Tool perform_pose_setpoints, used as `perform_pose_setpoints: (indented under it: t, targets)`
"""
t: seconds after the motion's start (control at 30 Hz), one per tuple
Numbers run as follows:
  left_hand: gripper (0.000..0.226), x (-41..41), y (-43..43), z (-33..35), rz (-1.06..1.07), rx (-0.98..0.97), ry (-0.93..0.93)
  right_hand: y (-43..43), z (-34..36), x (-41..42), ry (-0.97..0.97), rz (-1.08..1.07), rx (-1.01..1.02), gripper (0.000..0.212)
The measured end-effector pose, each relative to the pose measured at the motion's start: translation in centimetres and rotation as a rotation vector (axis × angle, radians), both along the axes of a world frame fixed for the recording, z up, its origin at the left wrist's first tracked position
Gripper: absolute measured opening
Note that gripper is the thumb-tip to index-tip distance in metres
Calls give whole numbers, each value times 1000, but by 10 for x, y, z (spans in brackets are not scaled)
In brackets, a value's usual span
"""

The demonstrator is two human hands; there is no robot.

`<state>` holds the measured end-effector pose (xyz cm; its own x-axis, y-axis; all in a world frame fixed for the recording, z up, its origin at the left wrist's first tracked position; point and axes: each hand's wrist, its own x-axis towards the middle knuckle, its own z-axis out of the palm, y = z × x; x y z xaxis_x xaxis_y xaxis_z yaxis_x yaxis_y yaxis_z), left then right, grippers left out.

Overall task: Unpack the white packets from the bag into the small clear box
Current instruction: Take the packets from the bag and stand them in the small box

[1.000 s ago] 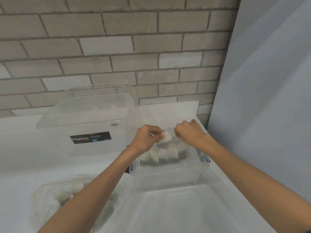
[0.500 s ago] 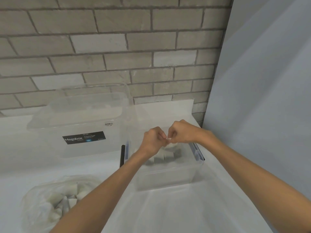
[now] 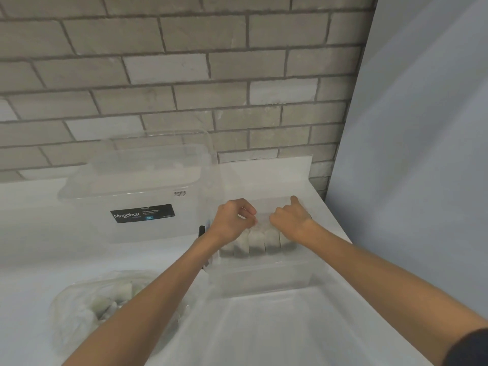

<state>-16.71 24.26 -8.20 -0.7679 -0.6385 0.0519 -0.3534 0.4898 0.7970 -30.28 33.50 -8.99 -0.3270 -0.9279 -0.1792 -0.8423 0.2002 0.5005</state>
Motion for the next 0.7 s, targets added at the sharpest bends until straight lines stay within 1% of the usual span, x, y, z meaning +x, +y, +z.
perform_pose_setpoints:
  t: [0.1, 0.3, 0.43, 0.53, 0.63, 0.7]
  targets:
    - [11, 6, -3, 2, -5, -10, 5, 1, -1, 1, 63, 17, -32, 31]
    - [9, 14, -2, 8, -28, -36, -3, 5, 15, 4, 54, 1, -86, 32]
    - [13, 26, -4, 18, -25, -28, 16, 4, 47, 13, -53, -31, -206, 35]
    - [19, 47, -10, 31, -8, -33, 38, -5, 66, 26, -184, -25, -333, 28]
    - [21, 76, -20, 41, 33, -24, 54, -19, 77, 51, -350, 40, -434, 20]
    - [20, 99, -27, 45, 75, -17, 50, -27, 81, 75, -430, 93, -456, 19]
